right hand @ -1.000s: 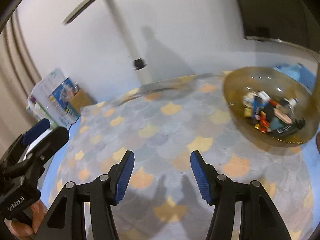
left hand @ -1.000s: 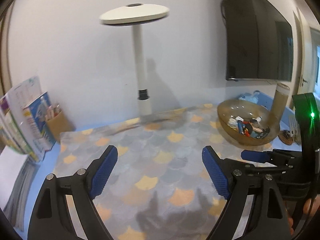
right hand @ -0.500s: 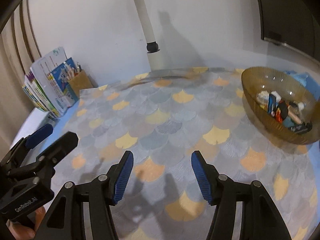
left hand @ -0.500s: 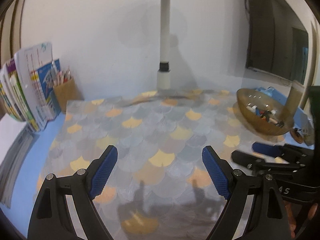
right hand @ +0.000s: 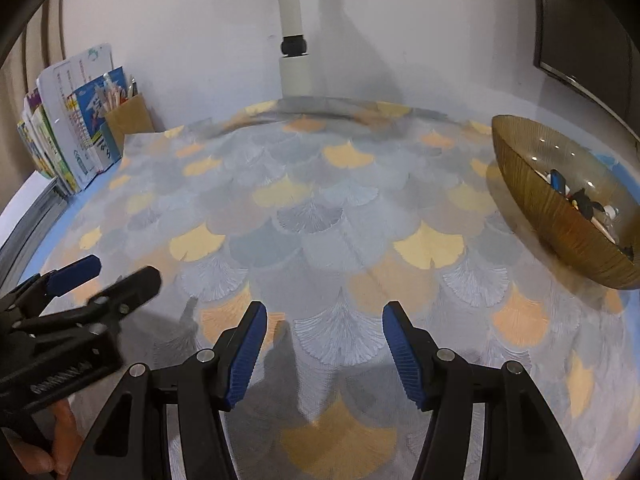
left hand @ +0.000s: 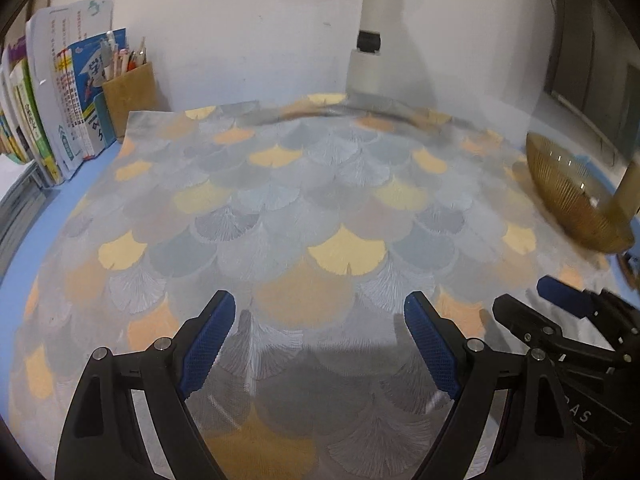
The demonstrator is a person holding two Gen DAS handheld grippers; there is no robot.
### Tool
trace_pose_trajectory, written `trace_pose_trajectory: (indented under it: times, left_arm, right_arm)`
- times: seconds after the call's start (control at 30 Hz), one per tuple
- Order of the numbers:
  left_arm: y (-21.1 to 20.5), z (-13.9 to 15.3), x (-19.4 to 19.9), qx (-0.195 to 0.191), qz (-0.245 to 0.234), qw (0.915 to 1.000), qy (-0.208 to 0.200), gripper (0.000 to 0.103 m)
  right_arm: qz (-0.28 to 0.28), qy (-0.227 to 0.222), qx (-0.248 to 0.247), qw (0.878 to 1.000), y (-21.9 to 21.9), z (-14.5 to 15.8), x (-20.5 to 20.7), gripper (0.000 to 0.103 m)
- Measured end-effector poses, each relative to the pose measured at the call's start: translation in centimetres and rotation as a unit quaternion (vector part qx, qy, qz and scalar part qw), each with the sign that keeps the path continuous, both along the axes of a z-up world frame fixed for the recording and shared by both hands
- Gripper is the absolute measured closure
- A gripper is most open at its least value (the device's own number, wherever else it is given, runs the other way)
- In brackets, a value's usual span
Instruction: Organize rigid objects
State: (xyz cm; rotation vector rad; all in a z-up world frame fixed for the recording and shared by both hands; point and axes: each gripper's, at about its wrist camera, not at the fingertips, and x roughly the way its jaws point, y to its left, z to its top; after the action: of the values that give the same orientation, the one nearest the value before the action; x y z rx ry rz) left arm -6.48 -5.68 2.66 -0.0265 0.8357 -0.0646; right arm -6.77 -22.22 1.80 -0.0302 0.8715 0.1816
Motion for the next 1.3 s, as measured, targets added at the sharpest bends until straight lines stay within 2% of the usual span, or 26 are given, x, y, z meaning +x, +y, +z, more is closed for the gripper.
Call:
trace_pose_trajectory:
  times: [0.13, 0.33, 0.5, 0.57, 1.3]
  left_arm:
    - [-0.8, -0.2, -0.1, 0.033, 0.006, 0.9994, 0.000, 0.017]
    - [-0.6, -0.4, 0.1, 0.032, 0.009, 0.9994, 0.007, 0.017]
    - [-0.6, -0.5, 0.4, 0.036, 0.015, 0.9992, 0.010, 0.017]
    - [-0.6, -0.5, 0.4, 0.036, 0.017, 0.9991, 0.012, 0.017]
    - [-0.8, -0.7, 0.6, 0.036, 0.013, 0.9990, 0.022, 0.017]
  right_arm:
    - [-0.005, 0.012, -0.030, 0.999, 0.7, -0.7, 0.3, 0.044]
    - [-0.004, 0.012, 0.011, 1.000, -0.5, -0.6, 0.3, 0.040]
    - [-0.005, -0.009, 0.001, 1.000, -0.1, 0.0, -0.3, 0.019]
    - [-0.004, -0.017, 0.003, 1.000, -0.1, 0.2, -0.5, 0.016]
    - [0.004, -0.011, 0.015, 1.000, -0.4, 0.1, -0.3, 0.015]
